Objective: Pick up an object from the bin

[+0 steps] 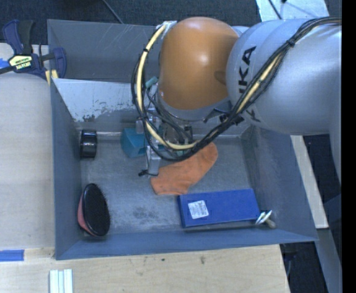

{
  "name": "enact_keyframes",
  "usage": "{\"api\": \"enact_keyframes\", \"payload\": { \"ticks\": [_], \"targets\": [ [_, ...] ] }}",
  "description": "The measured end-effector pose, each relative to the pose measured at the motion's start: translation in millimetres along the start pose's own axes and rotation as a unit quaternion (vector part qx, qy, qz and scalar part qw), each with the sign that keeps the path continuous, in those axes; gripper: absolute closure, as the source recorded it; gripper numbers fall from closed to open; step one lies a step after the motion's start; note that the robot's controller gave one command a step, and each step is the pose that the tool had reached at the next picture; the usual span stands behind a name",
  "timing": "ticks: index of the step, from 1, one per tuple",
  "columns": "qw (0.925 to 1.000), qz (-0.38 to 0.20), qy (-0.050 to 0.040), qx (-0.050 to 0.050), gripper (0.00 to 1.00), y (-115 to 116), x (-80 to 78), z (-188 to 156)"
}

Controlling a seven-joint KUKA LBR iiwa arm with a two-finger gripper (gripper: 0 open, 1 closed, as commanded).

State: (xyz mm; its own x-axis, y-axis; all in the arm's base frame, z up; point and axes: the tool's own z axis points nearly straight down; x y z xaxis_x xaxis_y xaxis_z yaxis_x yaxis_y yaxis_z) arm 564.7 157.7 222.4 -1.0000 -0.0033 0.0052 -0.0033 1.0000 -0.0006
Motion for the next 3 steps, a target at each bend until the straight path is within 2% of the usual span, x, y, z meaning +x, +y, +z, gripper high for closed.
{"api": "enact_keyframes", "payload": {
  "ticks": [1, 2, 3],
  "targets": [
    [1.0, 0.001, -0.0041, -0.001, 0.0, -1, -1.3, -5],
    [0.9999, 0.007, -0.0076, -0.002, 0.0, -17, 4.3, 38],
    [0.9998, -0.019, -0.0029, -0.001, 0.0, -52, -12.0, 78]
  ]
}}
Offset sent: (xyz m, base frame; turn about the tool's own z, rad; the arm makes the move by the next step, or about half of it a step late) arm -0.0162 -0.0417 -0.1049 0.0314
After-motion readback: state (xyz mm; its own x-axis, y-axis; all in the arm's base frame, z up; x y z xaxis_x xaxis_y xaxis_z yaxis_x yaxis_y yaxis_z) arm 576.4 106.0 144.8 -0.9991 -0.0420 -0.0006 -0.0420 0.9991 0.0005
